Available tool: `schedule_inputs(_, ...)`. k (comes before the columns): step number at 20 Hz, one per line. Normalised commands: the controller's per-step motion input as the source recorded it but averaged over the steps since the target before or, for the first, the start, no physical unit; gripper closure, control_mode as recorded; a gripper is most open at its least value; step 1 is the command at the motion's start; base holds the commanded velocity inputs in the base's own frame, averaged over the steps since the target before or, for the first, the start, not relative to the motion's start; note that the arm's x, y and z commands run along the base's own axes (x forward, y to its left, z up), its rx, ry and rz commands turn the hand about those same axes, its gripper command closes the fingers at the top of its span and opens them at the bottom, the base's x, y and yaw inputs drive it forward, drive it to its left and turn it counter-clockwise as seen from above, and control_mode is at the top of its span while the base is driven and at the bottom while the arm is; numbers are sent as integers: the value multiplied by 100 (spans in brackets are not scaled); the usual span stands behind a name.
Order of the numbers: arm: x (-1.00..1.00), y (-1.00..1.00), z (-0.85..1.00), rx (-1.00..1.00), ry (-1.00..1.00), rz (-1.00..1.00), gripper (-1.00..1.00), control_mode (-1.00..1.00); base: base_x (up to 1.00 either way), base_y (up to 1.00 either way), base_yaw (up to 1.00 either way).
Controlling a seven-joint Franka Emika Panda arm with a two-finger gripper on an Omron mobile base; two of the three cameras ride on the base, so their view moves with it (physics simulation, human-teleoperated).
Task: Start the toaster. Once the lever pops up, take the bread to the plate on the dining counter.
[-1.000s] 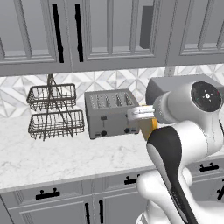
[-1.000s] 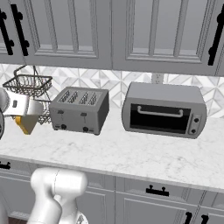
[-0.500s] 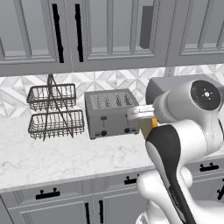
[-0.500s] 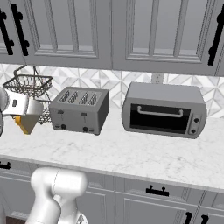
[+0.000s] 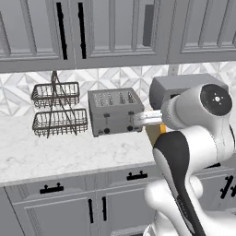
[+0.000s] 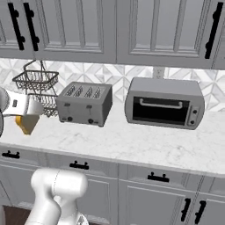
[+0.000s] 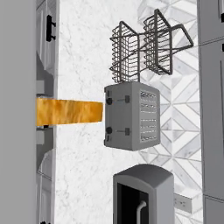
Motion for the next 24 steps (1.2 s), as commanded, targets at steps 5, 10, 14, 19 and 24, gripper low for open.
schedule_inputs(5,0,0,0,0,0,0,100,100,-49,-12,42)
schedule_inputs(10,0,0,0,0,0,0,100,100,-28,-7,69)
schedule_inputs(14,0,0,0,0,0,0,100,100,-2,0,73)
schedule_inputs(19,0,0,0,0,0,0,100,100,0,0,77)
schedule_inputs(24,0,0,0,0,0,0,100,100,0,0,78)
